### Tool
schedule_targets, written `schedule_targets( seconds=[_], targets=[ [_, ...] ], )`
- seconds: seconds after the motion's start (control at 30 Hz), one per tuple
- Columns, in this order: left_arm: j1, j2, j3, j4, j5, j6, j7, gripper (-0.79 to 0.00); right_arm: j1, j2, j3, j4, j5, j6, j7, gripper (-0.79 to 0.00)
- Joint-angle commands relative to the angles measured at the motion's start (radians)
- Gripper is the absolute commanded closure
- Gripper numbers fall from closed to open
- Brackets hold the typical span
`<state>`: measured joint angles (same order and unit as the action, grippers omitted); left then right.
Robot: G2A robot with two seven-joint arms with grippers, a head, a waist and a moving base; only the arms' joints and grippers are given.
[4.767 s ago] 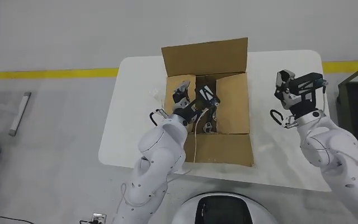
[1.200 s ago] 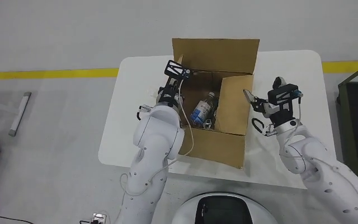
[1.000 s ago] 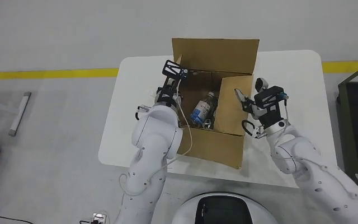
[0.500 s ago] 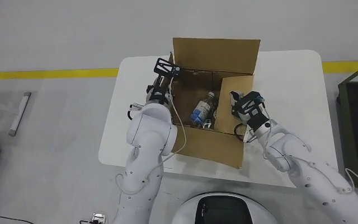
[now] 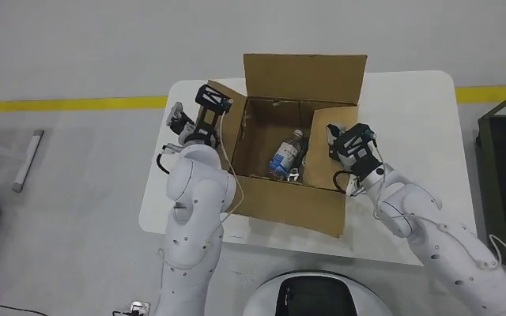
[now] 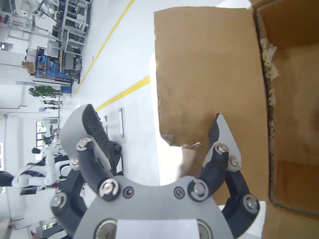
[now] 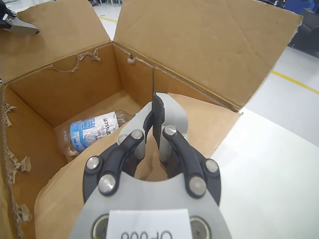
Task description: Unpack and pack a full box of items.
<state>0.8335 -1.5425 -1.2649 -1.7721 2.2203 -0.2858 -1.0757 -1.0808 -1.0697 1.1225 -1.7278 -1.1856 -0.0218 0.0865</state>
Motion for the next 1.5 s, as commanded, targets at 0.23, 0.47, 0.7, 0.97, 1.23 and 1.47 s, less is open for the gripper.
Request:
schedule_targets(
  seconds=[0.23,0.47,0.7,0.97,1.23,1.47],
  targets=[
    [0.039,0.001,-0.011,0.009,0.066,0.008,-0.015,-0.785,-0.002,-0.011,0.015,0.004,0.014,-0.01,0.011,0.0],
    [0.068,0.001,-0.016,0.013,0.1,-0.005,-0.015,-0.785,-0.008,-0.018,0.026,-0.001,0.005,-0.013,0.023,0.0],
    [0.082,-0.001,-0.011,0.006,0.129,-0.018,-0.003,-0.785,-0.015,-0.027,0.048,-0.014,0.03,0.031,0.016,0.0],
    [0.041,-0.004,0.015,-0.041,0.209,0.025,0.089,-0.785,-0.016,-0.052,0.122,-0.021,0.14,0.282,-0.073,0.0],
    [-0.006,-0.017,0.069,-0.077,0.19,0.012,0.147,-0.785,-0.094,-0.049,0.222,0.028,0.13,0.299,-0.099,0.0],
    [-0.046,-0.038,0.131,-0.097,0.064,0.019,0.204,-0.785,-0.18,-0.048,0.259,0.048,0.096,0.281,-0.101,0.0]
  ],
)
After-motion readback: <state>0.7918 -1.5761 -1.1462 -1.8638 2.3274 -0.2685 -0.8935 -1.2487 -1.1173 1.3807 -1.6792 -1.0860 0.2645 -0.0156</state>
